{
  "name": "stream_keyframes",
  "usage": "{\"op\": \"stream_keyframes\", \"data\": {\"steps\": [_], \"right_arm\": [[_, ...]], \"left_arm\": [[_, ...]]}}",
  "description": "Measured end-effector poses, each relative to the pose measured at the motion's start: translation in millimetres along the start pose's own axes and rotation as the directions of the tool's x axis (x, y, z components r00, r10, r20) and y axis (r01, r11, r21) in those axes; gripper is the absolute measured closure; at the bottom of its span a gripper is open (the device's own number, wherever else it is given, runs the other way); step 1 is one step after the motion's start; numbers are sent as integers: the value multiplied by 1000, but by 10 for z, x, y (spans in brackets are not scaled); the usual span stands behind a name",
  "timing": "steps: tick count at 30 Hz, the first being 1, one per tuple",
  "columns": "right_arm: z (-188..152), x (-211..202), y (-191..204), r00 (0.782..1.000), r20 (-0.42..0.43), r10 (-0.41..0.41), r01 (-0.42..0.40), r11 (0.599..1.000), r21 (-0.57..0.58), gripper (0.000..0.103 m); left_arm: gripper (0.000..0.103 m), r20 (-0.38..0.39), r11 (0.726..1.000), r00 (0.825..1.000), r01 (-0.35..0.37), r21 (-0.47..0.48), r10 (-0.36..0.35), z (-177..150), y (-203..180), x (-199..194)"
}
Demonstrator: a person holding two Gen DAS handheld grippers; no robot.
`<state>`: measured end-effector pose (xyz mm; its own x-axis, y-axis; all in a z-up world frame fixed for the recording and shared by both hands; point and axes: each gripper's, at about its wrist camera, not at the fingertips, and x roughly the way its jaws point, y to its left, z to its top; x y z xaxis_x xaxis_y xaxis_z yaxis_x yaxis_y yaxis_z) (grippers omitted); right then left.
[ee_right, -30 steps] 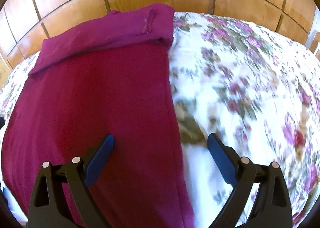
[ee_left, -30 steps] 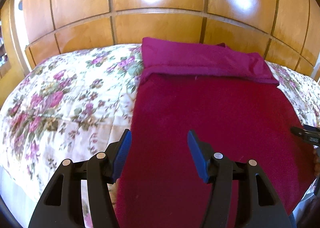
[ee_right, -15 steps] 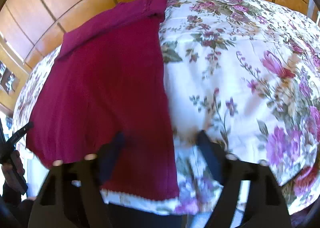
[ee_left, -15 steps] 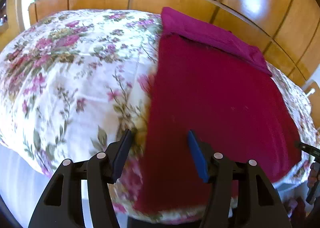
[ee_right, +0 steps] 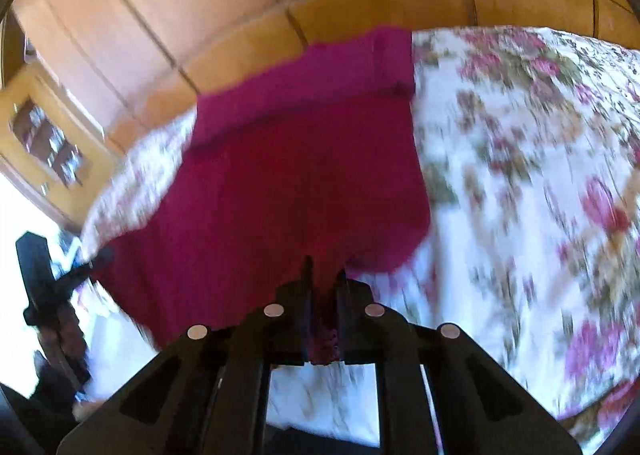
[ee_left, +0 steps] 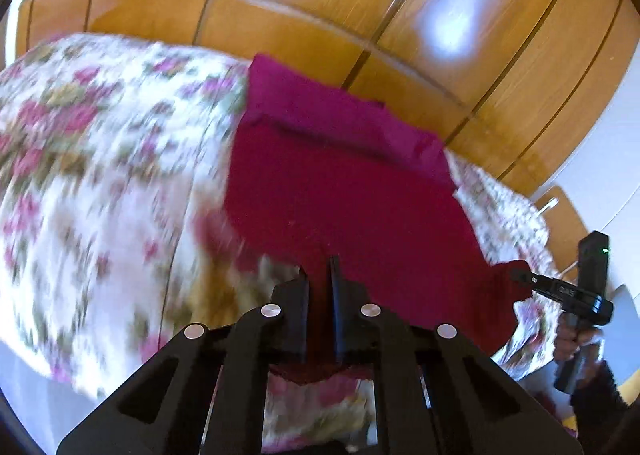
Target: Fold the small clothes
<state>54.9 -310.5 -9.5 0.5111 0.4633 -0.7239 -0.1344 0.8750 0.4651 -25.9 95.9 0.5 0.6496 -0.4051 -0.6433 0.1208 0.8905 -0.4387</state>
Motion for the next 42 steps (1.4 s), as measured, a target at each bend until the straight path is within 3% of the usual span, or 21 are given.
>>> {"op": "stream_keyframes", "data": {"steps": [8,10,12,14,16,20,22,24,26,29,31,33,35,42], "right_arm": [[662,451,-216,997,15,-72,70,994,79,94],[789,567,-268,997,13,-81,79,993,88,92],[882,618,-323,998,26,-60,57,992,114,76],[946,577,-376,998,60,-30,21,990,137,37],[939,470,-417,995,98,-8,-6,989,147,22],[757,224,-553,992,122,-29,11,989,148,17],[544,194,-669,994,88,-71,58,988,145,17],[373,265,-737,995,32,-99,93,986,138,23],[287,367,-763,994,-5,-105,105,986,133,39],[230,520,-695,994,-14,-107,108,987,115,53],[252,619,-654,994,-19,-106,107,988,108,64],[290,670,-629,995,-25,-97,99,989,106,77],[330,660,-605,994,-38,-101,105,989,101,87],[292,449,-507,995,-26,-98,99,993,65,94]], "left_arm": [[95,-7,995,1000,1,-96,-2,794,127,546],[88,-15,994,999,-31,-103,30,988,189,744],[66,-33,991,998,-59,-120,56,1109,246,866],[34,7,983,998,-57,-176,59,1233,351,863],[29,61,972,997,-27,-235,42,1314,482,782],[29,58,961,997,-40,-272,58,1203,773,683],[29,11,972,998,-58,-226,62,1023,814,696],[29,-22,981,998,-59,-185,55,818,803,740],[29,-55,985,998,-50,-167,42,650,755,802],[35,-101,990,994,-49,-136,35,517,662,924],[43,-108,992,992,-81,-96,70,488,597,991],[63,-127,990,987,-106,-92,94,491,621,1073],[73,-133,987,987,-109,-118,93,510,671,1090],[85,-129,991,989,-85,-99,72,450,618,917]]}}
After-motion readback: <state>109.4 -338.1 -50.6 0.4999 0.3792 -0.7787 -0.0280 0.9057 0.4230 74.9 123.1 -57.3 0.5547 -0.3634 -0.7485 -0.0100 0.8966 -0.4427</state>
